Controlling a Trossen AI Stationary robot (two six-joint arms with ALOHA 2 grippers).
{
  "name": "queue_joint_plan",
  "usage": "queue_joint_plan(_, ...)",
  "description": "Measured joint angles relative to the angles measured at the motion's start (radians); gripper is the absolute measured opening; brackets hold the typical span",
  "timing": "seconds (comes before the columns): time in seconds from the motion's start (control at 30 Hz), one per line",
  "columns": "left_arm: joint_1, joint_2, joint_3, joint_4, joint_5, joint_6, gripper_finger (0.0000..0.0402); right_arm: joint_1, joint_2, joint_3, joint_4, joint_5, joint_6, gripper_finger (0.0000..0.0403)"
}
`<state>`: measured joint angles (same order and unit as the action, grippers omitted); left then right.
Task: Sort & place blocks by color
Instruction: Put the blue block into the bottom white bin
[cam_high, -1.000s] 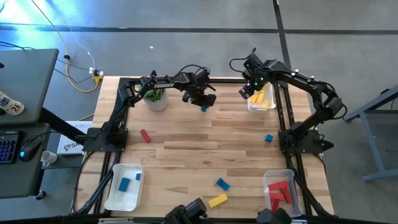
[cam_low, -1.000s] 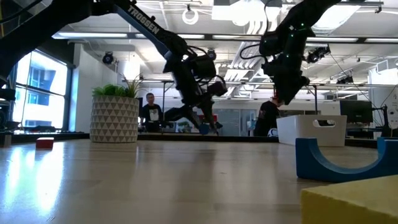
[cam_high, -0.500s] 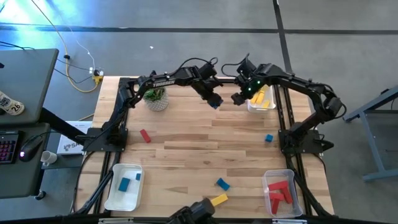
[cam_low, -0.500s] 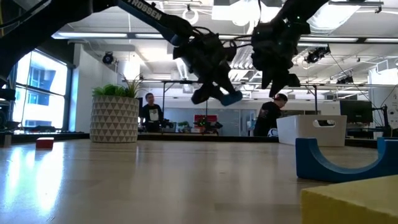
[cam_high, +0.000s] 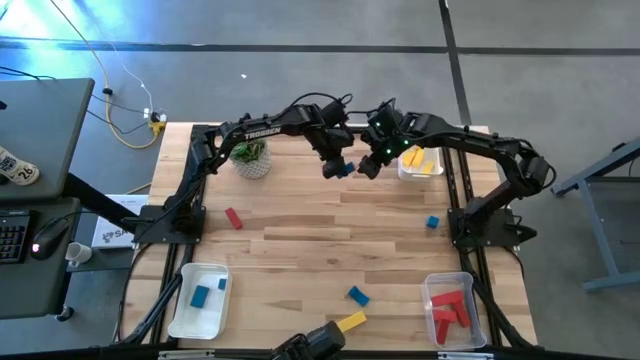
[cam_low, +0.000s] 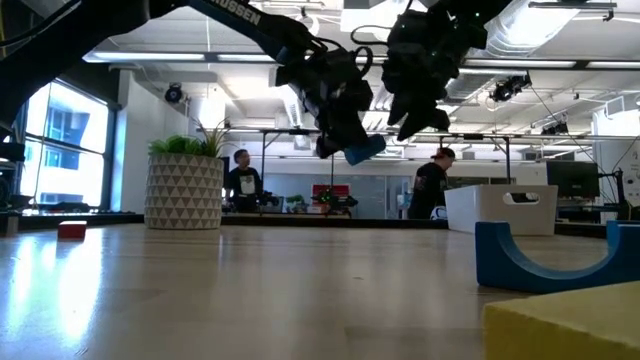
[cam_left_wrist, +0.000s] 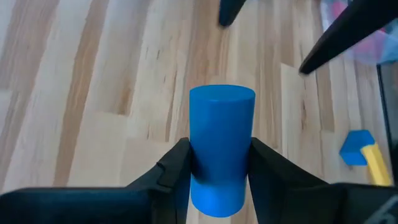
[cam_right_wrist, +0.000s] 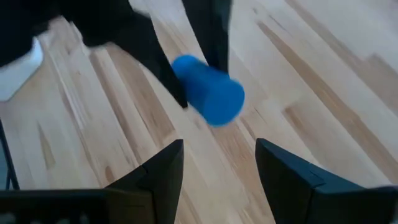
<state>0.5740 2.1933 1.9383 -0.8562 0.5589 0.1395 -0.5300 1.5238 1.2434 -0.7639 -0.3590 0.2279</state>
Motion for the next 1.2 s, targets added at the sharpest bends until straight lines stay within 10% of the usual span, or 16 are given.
queue_joint_plan(0.83, -0.065, 0.0, 0.0, -0.011, 0.055, 0.15, 0.01, 0.04, 0.0, -0.001, 0.055, -0.109, -0.209, 0.0184)
queue_joint_plan(1.2, -0.069, -0.078, -0.002, -0.269, -0.038, 0.235, 0.01, 0.04, -0.016, -0.001, 0.055, -0.112, -0.279, 0.0184)
